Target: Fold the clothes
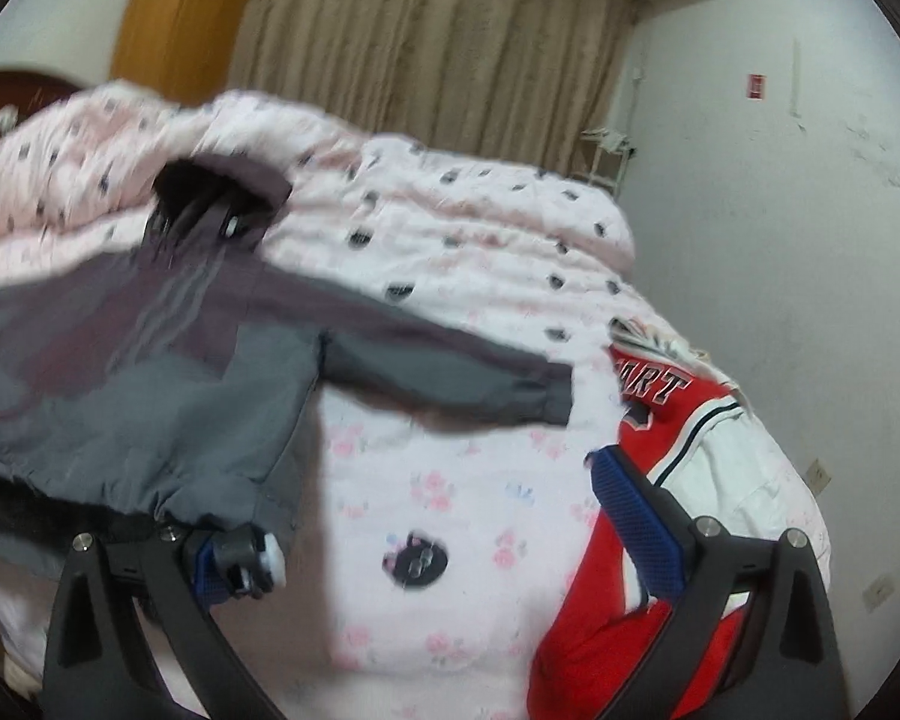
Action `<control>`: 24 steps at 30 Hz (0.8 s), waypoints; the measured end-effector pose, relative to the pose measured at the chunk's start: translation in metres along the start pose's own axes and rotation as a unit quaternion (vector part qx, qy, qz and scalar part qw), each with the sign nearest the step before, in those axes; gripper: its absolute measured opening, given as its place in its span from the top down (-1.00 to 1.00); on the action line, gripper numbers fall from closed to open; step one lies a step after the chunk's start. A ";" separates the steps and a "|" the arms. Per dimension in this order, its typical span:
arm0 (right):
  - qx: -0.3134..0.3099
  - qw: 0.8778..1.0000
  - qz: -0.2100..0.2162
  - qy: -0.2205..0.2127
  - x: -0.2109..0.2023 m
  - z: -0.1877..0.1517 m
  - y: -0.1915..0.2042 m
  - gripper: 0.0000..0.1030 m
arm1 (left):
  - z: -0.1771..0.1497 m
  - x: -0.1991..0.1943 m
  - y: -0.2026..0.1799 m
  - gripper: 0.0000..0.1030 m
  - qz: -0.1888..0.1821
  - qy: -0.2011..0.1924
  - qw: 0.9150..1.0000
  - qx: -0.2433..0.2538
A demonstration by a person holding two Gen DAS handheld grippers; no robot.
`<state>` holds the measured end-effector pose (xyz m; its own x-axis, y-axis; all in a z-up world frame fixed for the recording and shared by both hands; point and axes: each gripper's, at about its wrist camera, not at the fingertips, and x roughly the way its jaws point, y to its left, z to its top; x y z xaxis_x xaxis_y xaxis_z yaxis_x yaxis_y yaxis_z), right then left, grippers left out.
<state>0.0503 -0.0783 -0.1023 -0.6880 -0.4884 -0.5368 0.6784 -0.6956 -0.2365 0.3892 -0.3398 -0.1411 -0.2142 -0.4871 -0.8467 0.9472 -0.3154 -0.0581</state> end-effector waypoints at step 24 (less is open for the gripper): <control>-0.093 0.987 0.126 0.047 -0.047 0.012 0.026 -0.99 | 0.055 -0.075 -0.052 -0.43 -0.097 -0.105 0.985 0.092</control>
<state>0.0969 -0.0800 -0.0736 -0.4703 -0.5761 -0.6685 0.8663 -0.4457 -0.2254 0.3428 -0.3319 -0.0455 -0.4496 -0.5546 -0.7002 0.8281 -0.5526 -0.0941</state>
